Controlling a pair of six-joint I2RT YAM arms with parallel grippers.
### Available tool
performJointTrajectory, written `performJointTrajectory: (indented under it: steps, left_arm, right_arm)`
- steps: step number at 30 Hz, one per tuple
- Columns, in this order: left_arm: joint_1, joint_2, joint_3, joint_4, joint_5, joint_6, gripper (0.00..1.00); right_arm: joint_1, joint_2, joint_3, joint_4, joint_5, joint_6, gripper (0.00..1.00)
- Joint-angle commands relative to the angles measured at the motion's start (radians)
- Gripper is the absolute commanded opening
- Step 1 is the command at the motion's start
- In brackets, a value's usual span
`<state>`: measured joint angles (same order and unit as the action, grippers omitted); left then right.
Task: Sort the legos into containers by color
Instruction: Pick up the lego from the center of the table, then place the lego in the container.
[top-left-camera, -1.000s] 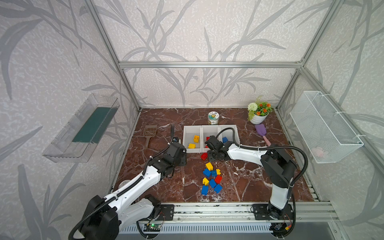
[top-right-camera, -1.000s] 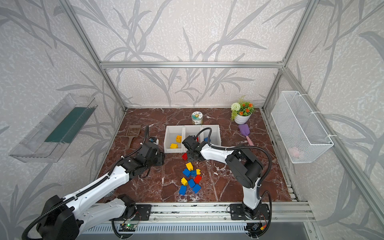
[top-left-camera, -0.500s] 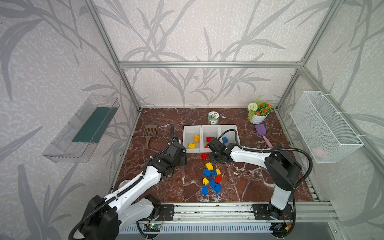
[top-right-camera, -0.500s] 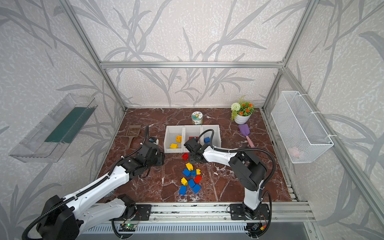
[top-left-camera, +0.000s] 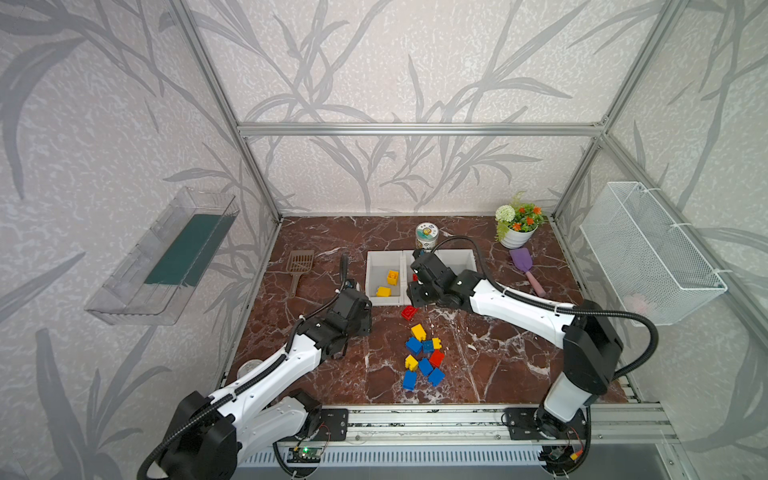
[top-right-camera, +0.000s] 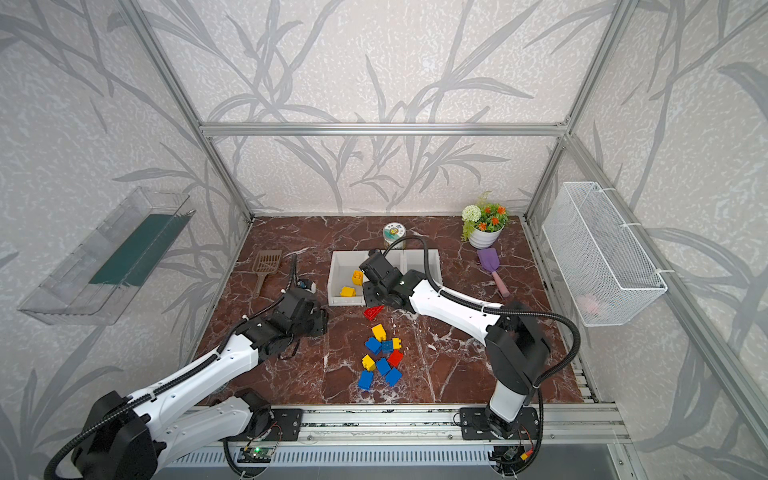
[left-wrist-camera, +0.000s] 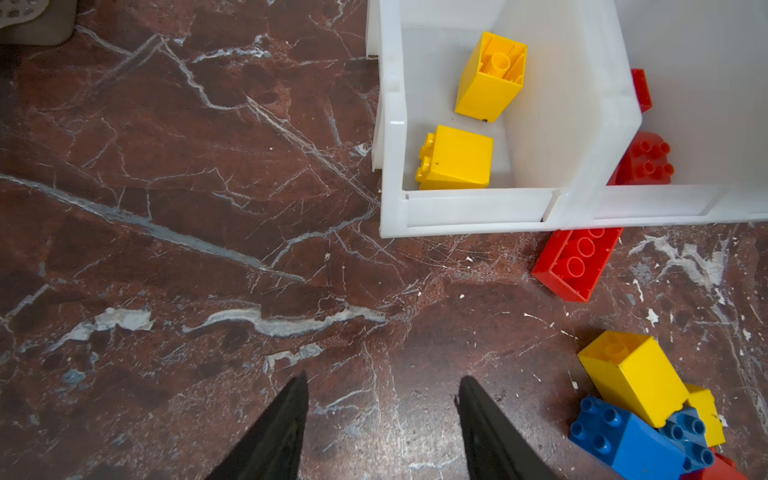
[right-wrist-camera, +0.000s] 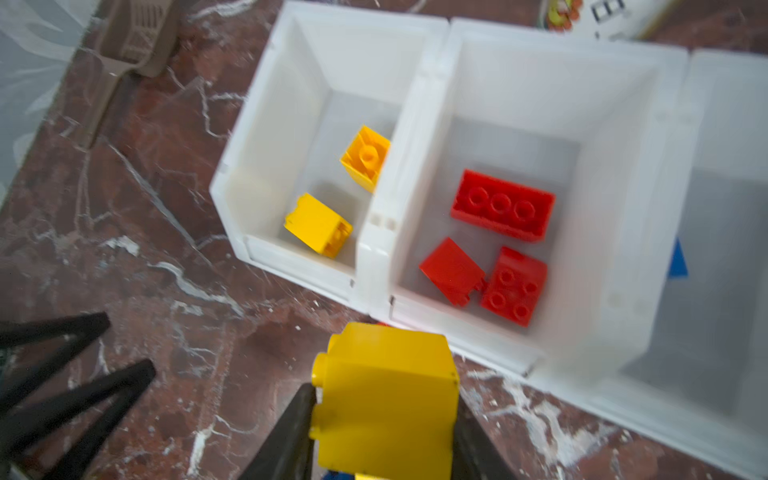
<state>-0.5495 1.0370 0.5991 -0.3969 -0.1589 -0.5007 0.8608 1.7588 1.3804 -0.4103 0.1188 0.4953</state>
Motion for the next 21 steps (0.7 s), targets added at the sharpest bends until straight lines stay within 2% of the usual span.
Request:
performJointTrajectory:
  steps: [1,8,15,18,21]
  left_arm:
    - [0.003,-0.039,-0.016,-0.03,-0.015,-0.03,0.6]
    - [0.003,-0.088,-0.042,-0.043,-0.018,-0.051,0.6]
    - [0.003,-0.112,-0.051,-0.049,-0.012,-0.056,0.6]
    - [0.003,-0.115,-0.053,-0.051,-0.006,-0.055,0.61]
    - [0.003,-0.115,-0.053,-0.052,-0.006,-0.056,0.6]
  right_arm:
    - [0.003,0.096,0.095,-0.02,-0.036,-0.073,0.36]
    - [0.003,0.282,0.312,-0.062,-0.069,-0.134,0.36]
    - [-0.006,0.409,0.438,-0.085,-0.08,-0.151,0.38]
    - [-0.013,0.445,0.485,-0.109,-0.089,-0.151,0.42]
    - [-0.015,0.456,0.512,-0.125,-0.095,-0.151,0.52]
